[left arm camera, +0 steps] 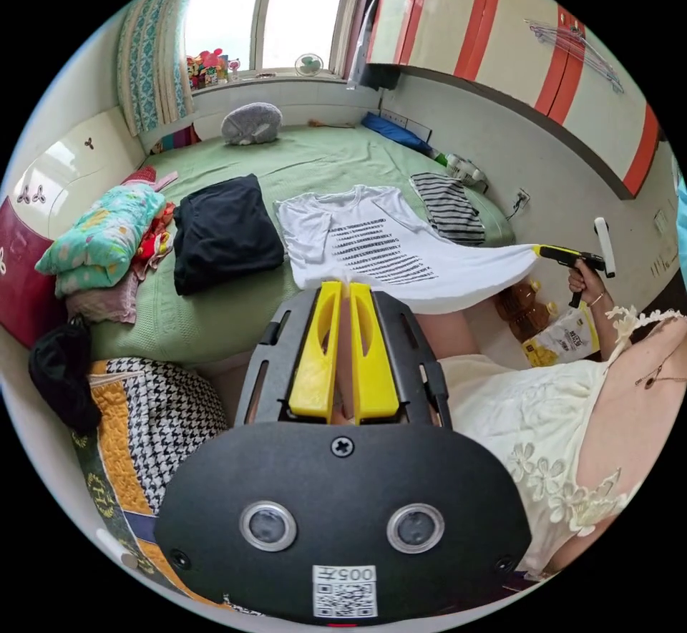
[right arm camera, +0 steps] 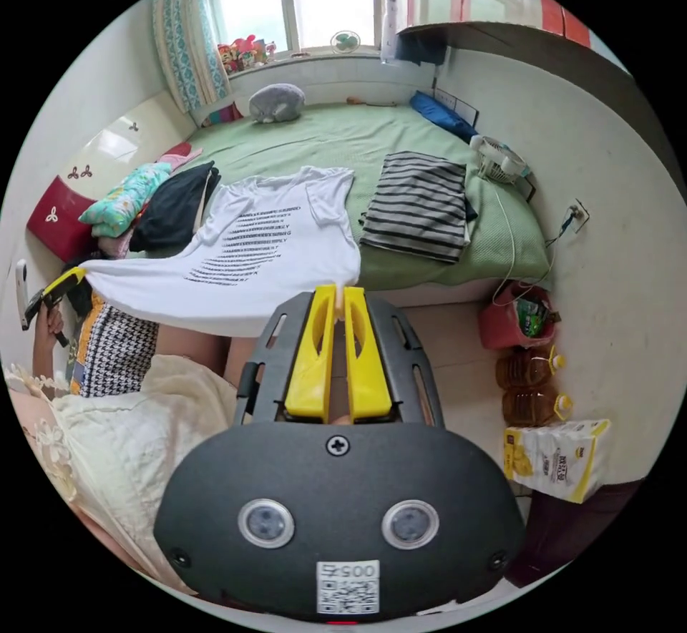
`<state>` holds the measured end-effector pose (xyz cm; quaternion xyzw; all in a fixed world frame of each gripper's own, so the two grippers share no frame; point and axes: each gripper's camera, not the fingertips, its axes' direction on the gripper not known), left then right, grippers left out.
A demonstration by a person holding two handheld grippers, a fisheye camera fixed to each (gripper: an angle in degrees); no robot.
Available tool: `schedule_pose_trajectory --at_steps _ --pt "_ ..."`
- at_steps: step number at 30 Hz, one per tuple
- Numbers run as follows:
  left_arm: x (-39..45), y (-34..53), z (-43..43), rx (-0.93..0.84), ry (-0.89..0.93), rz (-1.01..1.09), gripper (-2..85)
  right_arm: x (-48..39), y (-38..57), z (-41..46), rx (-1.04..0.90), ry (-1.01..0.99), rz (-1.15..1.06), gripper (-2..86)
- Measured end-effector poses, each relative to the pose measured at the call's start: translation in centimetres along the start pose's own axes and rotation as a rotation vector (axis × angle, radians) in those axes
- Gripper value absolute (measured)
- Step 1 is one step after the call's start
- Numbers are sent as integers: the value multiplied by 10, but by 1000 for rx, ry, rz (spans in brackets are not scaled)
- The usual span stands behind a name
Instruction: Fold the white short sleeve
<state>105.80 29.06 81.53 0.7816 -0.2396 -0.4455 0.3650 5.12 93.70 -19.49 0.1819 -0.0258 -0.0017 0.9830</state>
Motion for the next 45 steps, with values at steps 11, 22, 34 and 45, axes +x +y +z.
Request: schedule_pose_trajectory --at_steps 11,22,34,45 --pt "-74 -159 119 58 -61 -39 26 -8 -172 74 114 -11 -27 -13" --pt "-177 -332 385 -146 -44 -370 76 -30 -387 294 -21 148 181 65" --pt "-101 -199 444 -217 75 -110 87 -18 -271 324 -190 -101 -120 95" --pt "-65 -167 541 -353 -185 -185 0 -35 -246 366 -268 156 -130 -8"
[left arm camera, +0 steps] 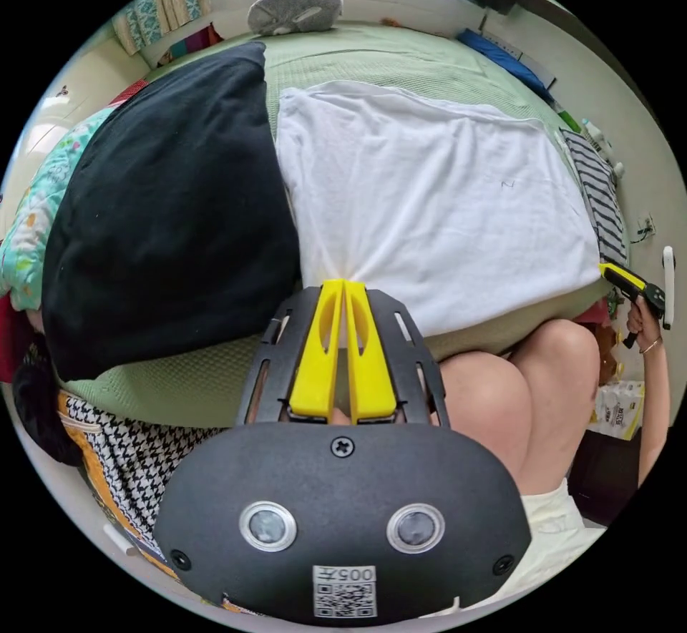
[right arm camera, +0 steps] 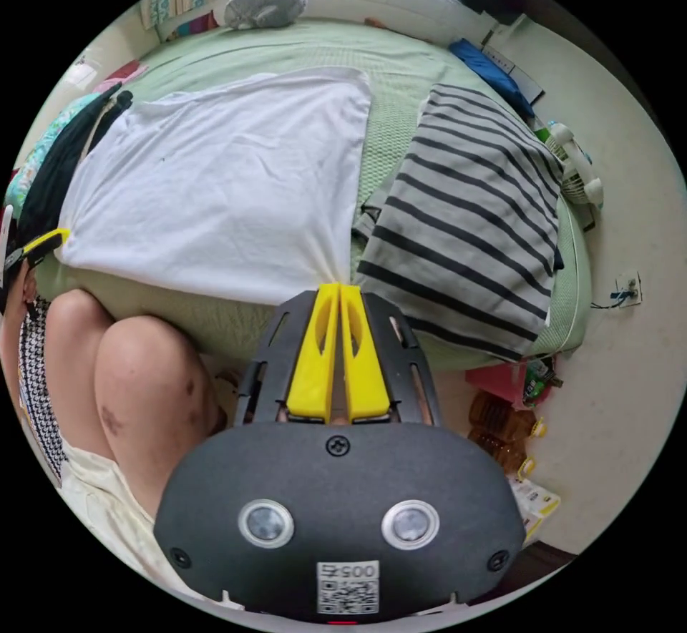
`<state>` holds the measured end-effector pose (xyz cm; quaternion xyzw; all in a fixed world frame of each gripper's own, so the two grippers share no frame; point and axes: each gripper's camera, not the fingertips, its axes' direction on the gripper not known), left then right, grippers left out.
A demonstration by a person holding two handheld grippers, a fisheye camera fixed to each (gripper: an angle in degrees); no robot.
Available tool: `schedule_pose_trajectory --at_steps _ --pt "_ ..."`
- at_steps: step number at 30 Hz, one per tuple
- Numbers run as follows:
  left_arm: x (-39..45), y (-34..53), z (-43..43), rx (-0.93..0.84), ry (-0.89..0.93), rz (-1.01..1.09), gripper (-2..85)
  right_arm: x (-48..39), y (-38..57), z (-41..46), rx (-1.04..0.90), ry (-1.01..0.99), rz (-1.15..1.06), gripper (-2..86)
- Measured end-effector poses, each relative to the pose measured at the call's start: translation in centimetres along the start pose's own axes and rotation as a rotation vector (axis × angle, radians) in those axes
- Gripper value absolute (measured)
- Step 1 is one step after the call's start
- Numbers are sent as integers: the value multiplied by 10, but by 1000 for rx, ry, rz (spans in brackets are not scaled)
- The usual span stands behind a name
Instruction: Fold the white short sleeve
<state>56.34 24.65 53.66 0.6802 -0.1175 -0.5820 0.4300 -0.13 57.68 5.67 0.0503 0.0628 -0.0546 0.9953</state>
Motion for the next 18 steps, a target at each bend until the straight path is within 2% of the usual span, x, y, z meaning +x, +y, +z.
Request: schedule_pose_trajectory --at_steps 3,7,10,15,18 --pt "11 11 -1 8 -28 15 -4 1 2 -18 61 -45 24 -8" --pt "34 19 -17 134 -17 41 -5 -27 -12 -53 230 -202 -89 13" --pt "59 3 -14 171 39 78 -5 -66 -38 -52 254 -256 -194 30" --pt "94 -31 25 172 92 92 -4 -126 -85 -21 207 -221 -240 38" --pt "110 -40 57 104 94 113 -4 -149 -108 -5 176 -204 -249 40"
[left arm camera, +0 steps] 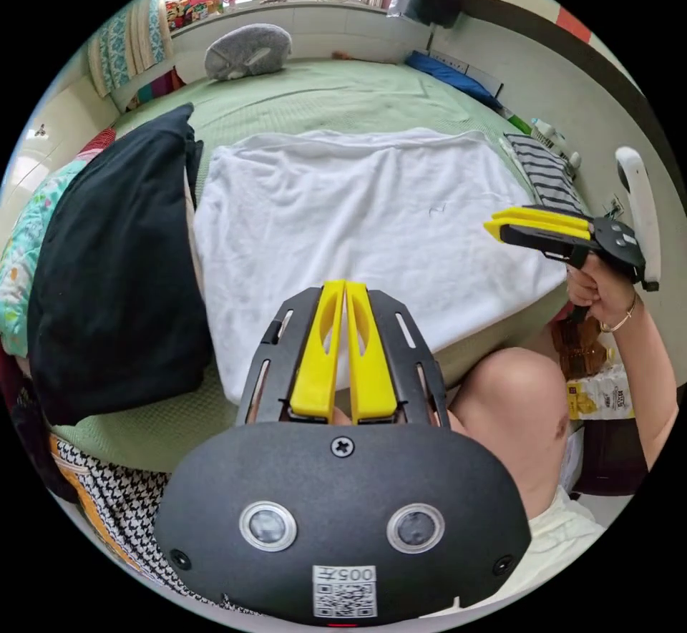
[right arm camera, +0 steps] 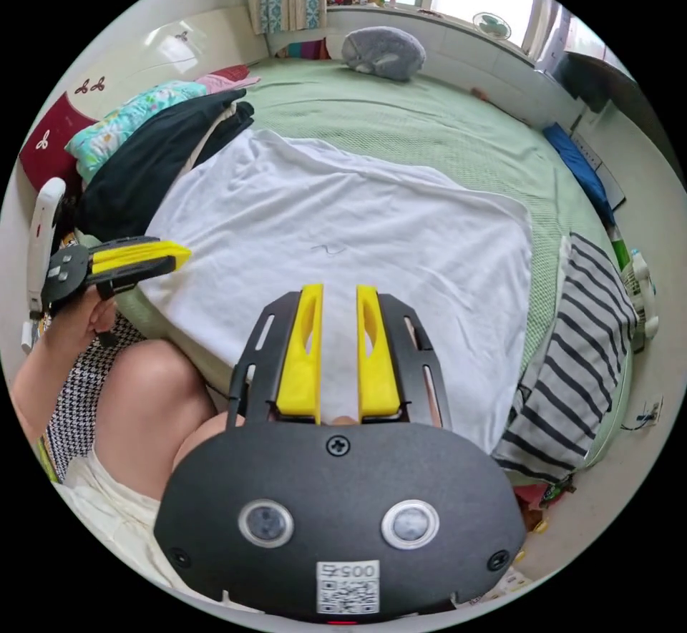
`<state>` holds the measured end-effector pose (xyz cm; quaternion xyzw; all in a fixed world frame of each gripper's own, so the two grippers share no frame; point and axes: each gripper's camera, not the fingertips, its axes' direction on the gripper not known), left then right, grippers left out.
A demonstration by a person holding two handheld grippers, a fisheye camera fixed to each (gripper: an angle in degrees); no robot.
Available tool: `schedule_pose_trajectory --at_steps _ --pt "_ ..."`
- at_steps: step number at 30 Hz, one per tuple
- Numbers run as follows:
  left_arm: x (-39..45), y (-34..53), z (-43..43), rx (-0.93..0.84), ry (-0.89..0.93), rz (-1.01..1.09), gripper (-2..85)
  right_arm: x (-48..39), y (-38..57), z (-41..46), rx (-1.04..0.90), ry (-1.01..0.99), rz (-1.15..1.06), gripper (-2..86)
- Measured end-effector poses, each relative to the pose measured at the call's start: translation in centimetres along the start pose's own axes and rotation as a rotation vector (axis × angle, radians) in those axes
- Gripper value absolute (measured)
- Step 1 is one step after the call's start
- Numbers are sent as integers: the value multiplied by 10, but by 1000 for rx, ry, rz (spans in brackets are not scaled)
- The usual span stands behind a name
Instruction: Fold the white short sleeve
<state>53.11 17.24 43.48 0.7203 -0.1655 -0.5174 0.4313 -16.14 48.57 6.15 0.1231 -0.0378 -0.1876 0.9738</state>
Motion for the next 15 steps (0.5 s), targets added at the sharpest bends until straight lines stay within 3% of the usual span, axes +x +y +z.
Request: schedule_pose_trajectory --at_steps 15 --pt "29 4 49 30 64 -21 -4 -4 -28 36 19 0 17 15"
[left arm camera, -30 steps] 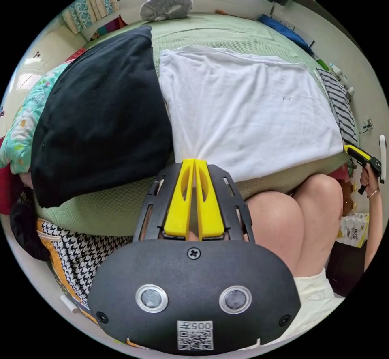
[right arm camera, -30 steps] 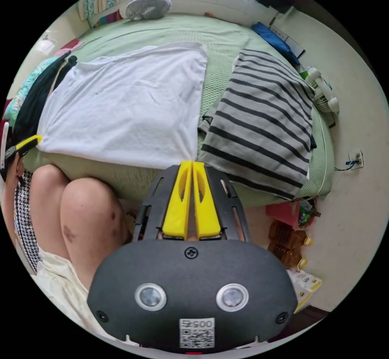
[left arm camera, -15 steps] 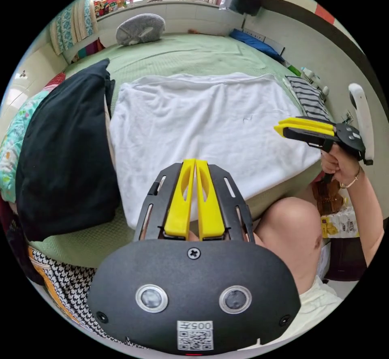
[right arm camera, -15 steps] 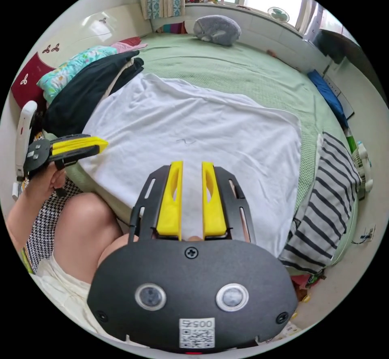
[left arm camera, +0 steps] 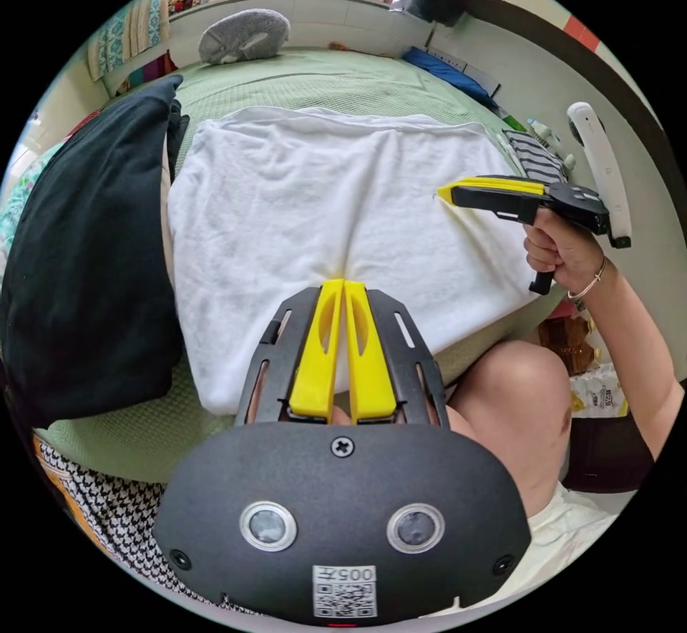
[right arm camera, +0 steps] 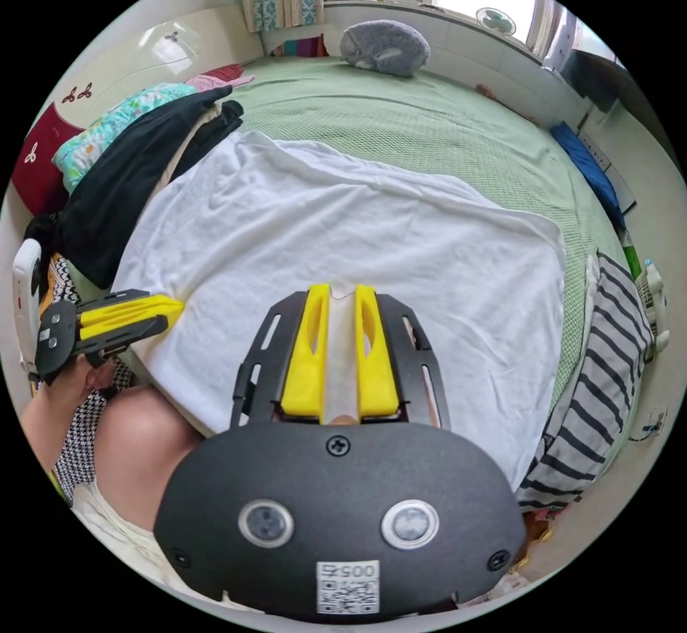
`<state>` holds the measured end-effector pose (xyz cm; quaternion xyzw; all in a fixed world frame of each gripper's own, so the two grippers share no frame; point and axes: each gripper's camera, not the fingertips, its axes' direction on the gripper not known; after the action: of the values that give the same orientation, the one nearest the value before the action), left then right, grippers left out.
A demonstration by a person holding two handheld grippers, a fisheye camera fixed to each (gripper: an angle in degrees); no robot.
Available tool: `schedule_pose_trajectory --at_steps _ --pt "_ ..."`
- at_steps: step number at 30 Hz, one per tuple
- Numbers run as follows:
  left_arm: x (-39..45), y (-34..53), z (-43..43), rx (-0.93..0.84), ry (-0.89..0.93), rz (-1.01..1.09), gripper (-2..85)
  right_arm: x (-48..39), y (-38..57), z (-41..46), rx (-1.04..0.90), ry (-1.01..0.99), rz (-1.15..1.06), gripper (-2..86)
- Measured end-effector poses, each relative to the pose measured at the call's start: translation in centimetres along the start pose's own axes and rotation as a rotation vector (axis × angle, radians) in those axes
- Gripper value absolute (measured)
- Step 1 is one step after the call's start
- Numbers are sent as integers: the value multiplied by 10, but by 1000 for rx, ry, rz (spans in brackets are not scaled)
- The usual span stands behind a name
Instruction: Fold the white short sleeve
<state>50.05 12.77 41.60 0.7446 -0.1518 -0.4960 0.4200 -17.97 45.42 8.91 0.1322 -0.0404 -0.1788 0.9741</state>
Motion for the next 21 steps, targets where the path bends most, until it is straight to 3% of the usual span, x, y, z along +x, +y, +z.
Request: schedule_pose_trajectory --at_steps 7,21 --pt "41 -1 16 -6 -134 60 -4 5 12 -10 22 14 34 -9" --pt "76 -7 38 -17 -149 71 -4 64 95 -105 65 84 110 -9"
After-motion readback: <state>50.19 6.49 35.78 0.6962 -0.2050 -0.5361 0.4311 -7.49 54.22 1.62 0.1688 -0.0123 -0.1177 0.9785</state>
